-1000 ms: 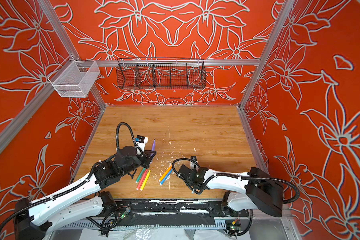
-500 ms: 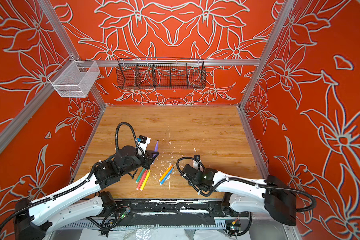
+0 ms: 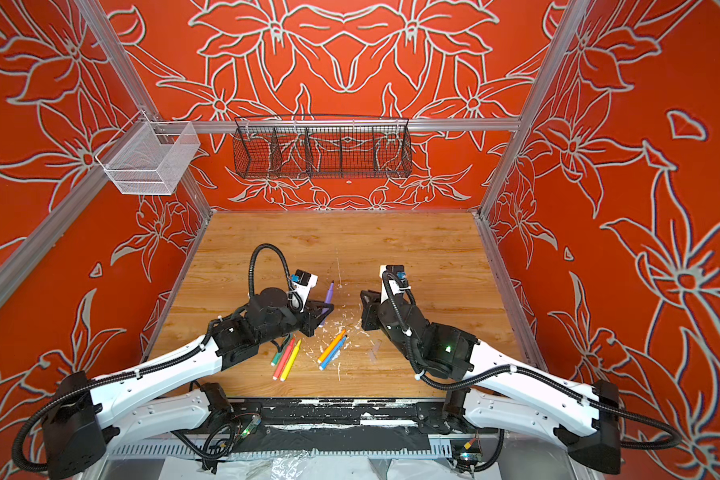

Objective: Insert the pens into the pen caps
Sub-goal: 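Lift the pink cap with the right gripper and carry it toward the purple marker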

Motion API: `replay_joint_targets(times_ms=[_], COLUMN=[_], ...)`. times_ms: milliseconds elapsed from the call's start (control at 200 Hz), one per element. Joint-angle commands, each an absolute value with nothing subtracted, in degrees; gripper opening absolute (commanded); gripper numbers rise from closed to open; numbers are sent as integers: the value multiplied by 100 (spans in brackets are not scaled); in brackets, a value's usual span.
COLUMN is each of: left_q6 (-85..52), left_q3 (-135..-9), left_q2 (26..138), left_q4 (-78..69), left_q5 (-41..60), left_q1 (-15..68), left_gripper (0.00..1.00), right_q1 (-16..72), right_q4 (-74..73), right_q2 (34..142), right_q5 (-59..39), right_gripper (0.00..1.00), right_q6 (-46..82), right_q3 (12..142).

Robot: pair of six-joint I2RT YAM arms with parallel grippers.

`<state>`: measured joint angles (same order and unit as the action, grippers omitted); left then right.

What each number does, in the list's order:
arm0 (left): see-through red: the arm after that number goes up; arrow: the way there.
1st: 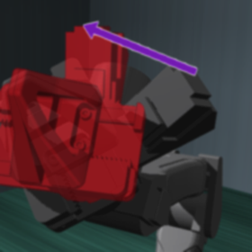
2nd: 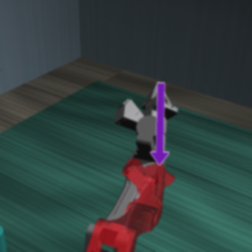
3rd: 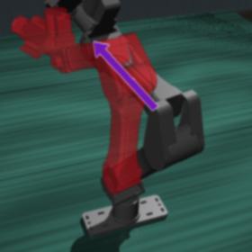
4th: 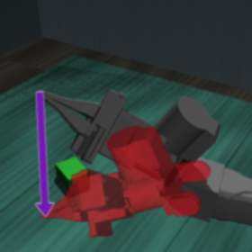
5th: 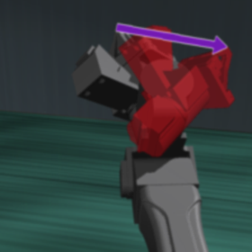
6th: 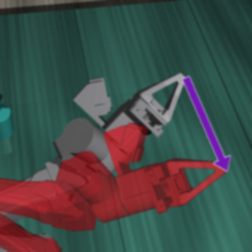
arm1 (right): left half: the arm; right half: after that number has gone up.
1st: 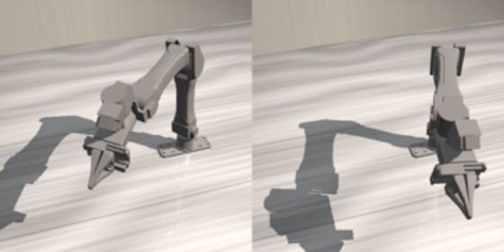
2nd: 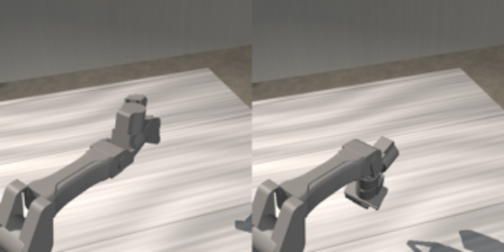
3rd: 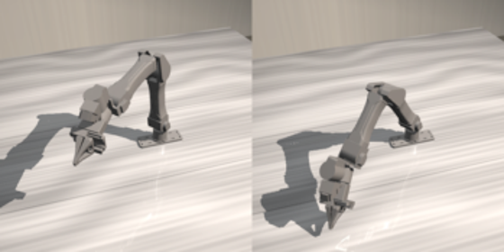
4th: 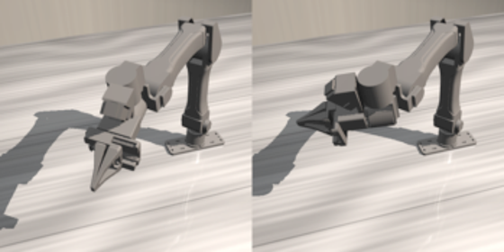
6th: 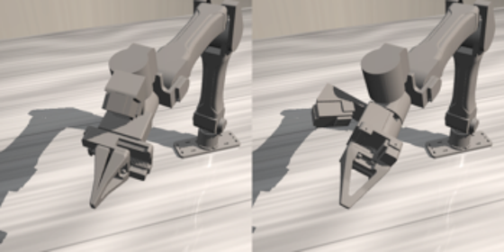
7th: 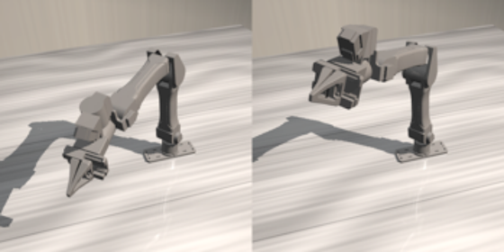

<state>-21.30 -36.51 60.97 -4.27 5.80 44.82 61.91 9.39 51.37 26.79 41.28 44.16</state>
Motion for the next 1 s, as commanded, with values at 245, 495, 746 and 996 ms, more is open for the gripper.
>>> replay_joint_targets(times_ms=[245,495,746,996], left_q6=[-1535,-1494,-1478,-1460], left_q3=[-3559,-3551,-3533,-3569], left_q2=[5704,5730,5796,5820], left_q4=[-679,-756,-826,-802], left_q5=[1294,1353,1352,1314], left_q1=[4490,4561,4649,4727], left_gripper=[0,0,0,0], right_q1=[6172,6144,6100,6060], right_q4=[-2522,-3477,-3828,-3912], right_q2=[5401,5296,5599,6123], right_q5=[2515,2583,2836,2751], right_gripper=[5,4,4,3], right_q6=[4017,4145,4407,4383], right_q3=[3267,2848,2986,3369])
